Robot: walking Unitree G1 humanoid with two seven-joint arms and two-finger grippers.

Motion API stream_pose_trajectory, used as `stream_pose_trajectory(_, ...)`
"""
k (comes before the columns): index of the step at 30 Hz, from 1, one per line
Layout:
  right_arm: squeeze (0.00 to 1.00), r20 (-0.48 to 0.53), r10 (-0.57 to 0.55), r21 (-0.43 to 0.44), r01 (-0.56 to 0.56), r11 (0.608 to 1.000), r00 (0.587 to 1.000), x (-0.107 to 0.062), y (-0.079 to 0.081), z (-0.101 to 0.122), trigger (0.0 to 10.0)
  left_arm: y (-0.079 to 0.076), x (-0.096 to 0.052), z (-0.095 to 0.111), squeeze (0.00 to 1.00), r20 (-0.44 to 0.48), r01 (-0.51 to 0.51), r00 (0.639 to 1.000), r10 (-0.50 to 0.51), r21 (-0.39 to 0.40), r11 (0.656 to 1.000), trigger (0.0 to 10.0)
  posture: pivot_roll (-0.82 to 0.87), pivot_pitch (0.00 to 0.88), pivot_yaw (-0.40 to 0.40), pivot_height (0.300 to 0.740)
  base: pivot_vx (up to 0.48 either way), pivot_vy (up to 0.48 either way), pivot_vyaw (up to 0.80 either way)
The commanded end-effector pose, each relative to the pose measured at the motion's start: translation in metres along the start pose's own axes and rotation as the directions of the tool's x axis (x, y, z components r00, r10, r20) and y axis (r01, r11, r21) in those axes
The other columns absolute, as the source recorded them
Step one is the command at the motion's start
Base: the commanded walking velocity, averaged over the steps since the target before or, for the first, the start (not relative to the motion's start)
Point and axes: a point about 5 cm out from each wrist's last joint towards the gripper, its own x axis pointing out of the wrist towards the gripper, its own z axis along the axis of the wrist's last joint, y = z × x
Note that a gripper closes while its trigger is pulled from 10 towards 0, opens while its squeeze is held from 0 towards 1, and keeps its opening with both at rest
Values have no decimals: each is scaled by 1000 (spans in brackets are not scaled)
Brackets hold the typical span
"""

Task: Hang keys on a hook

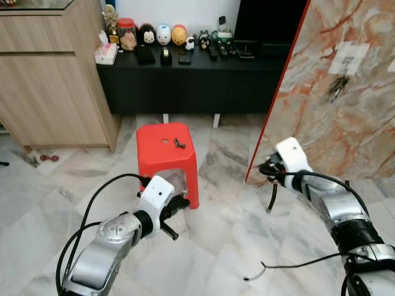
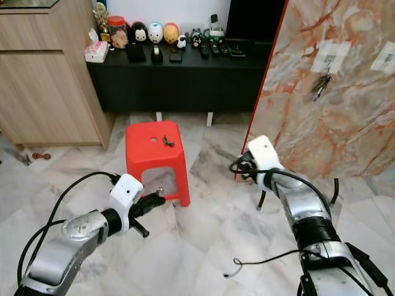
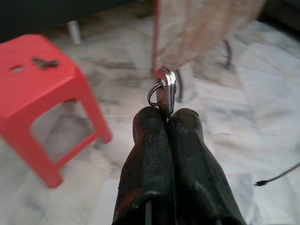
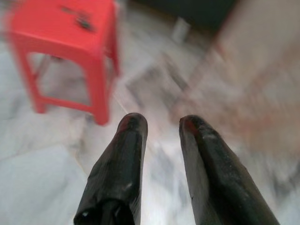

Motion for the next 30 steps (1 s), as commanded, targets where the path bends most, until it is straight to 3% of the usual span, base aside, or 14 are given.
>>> stream_pose_trajectory(1, 0, -83, -47, 101, 55, 993, 995, -1, -3, -34, 10000, 11, -3, -3, 0, 8, -63, 998, 63, -33, 997, 10000, -9, 57, -86, 740, 0, 0, 0)
stream_pose_trajectory(5, 0, -222, -36, 186, 79, 979, 974, -5, 13, -85, 10000, 30, -11, -20, 0, -48, -170, 985, 167, -80, 982, 10000, 8, 61, -80, 740, 0, 0, 0)
stream_pose_trajectory(9, 0, -305, -33, 218, 103, 970, 952, -10, 28, -119, 10000, 49, -25, -58, 0, -188, -269, 951, 244, -121, 955, 10000, 7, 60, -77, 740, 0, 0, 0)
stream_pose_trajectory(10, 0, -305, -33, 218, 103, 970, 952, -10, 28, -119, 10000, 49, -25, -58, 0, -188, -269, 951, 244, -121, 955, 10000, 7, 60, -77, 740, 0, 0, 0)
stream_pose_trajectory(11, 0, -363, -29, 231, 120, 965, 931, -16, 37, -140, 10000, 53, -33, -91, 0, -315, -325, 909, 271, -131, 937, 10000, 7, 60, -77, 740, 0, 0, 0)
stream_pose_trajectory(14, 0, -428, -10, 239, 124, 963, 903, -23, 50, -163, 10000, 52, -44, -132, 0, -437, -400, 852, 290, -184, 898, 10000, 12, 53, -72, 740, 0, 0, 0)
stream_pose_trajectory(16, 0, -458, 1, 245, 125, 961, 889, -28, 57, -175, 10000, 46, -50, -155, 0, -498, -435, 818, 287, -211, 875, 10000, 19, 50, -72, 740, 0, 0, 0)
stream_pose_trajectory(18, 0, -478, 11, 264, 132, 955, 878, -32, 65, -185, 10000, 37, -61, -185, 0, -586, -497, 757, 287, -232, 836, 10000, 11, 49, -73, 740, 0, 0, 0)
stream_pose_trajectory(20, 0, -480, 14, 278, 137, 951, 877, -33, 67, -188, 10000, 35, -66, -193, 0, -617, -509, 731, 292, -207, 836, 10000, 11, 49, -73, 740, 0, 0, 0)
stream_pose_trajectory(21, 0, -503, 23, 289, 143, 947, 864, -38, 74, -197, 10000, 20, -73, -214, 0, -687, -512, 678, 263, -184, 839, 10000, 13, 48, -76, 740, 0, 0, 0)
stream_pose_trajectory(22, 0, -503, 23, 289, 143, 947, 864, -38, 74, -197, 10000, 20, -73, -214, 0, -687, -512, 678, 263, -184, 839, 10000, 13, 48, -76, 740, 0, 0, 0)
stream_pose_trajectory(24, 0, -530, 26, 291, 153, 944, 848, -44, 82, -208, 10000, -2, -75, -231, 0, -738, -464, 640, 215, -149, 873, 10000, 19, 42, -82, 740, 0, 0, 0)
stream_pose_trajectory(28, 0, -545, 30, 288, 154, 945, 838, -47, 86, -214, 10000, -13, -74, -239, 0, -757, -463, 623, 196, -155, 873, 10000, 21, 37, -85, 740, 0, 0, 0)
stream_pose_trajectory(30, 0, -564, 32, 284, 158, 946, 825, -53, 90, -222, 10000, -28, -78, -251, 0, -798, -497, 575, 181, -165, 852, 10000, 11, 17, -90, 740, 0, 0, 0)
